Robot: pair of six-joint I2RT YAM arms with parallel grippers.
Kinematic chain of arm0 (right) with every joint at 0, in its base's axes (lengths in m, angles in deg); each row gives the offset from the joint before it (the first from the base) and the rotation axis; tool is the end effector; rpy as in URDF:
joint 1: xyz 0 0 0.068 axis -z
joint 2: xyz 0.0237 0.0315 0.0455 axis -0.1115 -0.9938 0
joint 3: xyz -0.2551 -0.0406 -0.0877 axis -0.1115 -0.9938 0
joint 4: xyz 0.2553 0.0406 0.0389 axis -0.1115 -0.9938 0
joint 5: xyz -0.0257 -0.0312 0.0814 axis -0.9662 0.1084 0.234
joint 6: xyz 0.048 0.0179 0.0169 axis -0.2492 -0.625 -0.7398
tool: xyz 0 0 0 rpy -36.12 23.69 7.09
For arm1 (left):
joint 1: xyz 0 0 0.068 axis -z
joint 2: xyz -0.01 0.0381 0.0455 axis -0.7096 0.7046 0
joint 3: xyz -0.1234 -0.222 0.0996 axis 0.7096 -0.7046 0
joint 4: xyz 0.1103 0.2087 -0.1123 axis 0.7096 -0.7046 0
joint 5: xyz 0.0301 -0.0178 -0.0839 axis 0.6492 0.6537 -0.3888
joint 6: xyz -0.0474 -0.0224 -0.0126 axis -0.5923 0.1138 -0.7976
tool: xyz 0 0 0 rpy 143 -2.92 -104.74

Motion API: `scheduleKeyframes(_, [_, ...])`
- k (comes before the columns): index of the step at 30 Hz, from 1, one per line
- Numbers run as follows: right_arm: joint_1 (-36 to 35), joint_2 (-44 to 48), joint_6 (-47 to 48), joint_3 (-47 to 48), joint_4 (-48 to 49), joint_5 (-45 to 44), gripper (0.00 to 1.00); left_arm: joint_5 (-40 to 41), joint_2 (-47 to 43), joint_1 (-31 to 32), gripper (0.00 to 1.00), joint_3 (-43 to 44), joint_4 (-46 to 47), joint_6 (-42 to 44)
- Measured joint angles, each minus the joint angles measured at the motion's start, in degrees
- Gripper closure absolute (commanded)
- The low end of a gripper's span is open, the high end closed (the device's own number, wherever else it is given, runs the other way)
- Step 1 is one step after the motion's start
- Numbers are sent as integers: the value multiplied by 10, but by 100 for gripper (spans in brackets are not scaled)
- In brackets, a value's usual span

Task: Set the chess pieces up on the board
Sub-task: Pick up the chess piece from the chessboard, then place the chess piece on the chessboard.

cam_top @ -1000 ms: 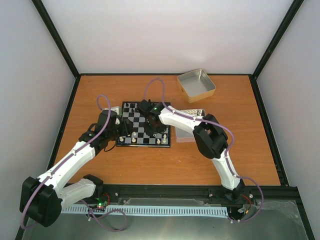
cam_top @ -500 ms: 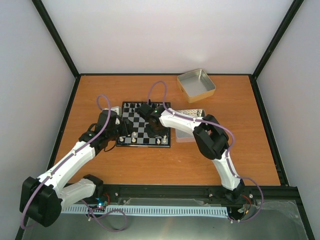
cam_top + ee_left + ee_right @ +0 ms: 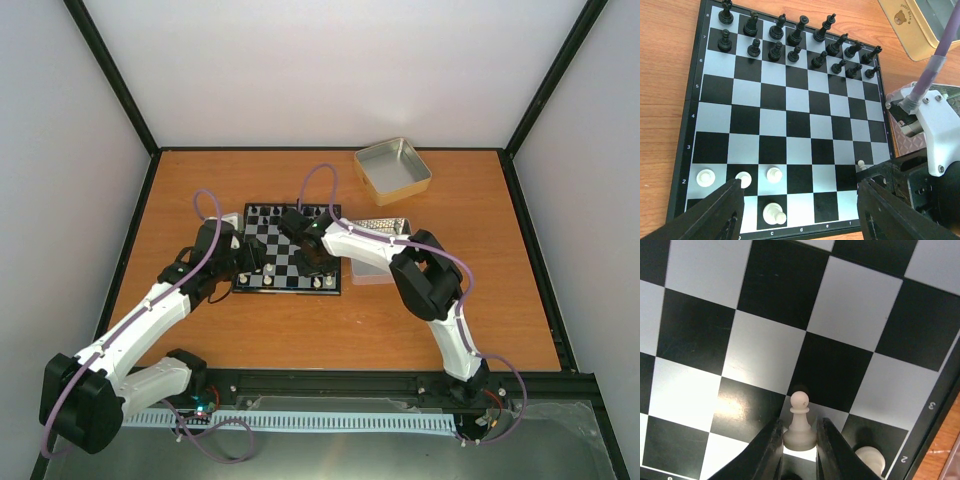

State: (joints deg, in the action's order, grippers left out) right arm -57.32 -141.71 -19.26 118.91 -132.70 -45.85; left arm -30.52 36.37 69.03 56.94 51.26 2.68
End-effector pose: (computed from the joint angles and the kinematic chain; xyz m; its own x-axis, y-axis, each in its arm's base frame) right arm 0.2716 0.3292 0.1684 -0.9464 -0.2467 -0.2084 -0.2594 0.9651 0.0357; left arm 0.1972 -0.0874 0.2409 -0.7270 -0.2681 -0.6322 0.0214 0.9113 -0.4111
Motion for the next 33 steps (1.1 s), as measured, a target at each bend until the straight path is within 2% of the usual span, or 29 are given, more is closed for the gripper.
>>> scheduleKeyframes(8, [0, 2, 19, -7, 29, -4, 84, 0, 0, 0, 37, 0, 0, 0])
scheduleKeyframes(14, [0, 42, 61, -67, 97, -13, 85, -11, 0, 0, 37, 0, 0, 0])
scheduleKeyframes(22, [0, 202, 151, -210, 282, 6, 85, -76, -15, -14, 33, 12, -2, -7])
scheduleKeyframes(27, [0, 318, 200, -292, 414, 51, 84, -133, -32, -62, 22, 93, -33, 2])
scheduleKeyframes(29, [0, 347, 213, -311, 447, 66, 85, -158, -40, -77, 21, 126, -35, 12])
scheduleKeyframes(33, [0, 400, 244, -341, 509, 108, 85, -263, -38, -83, 23, 173, -30, 21])
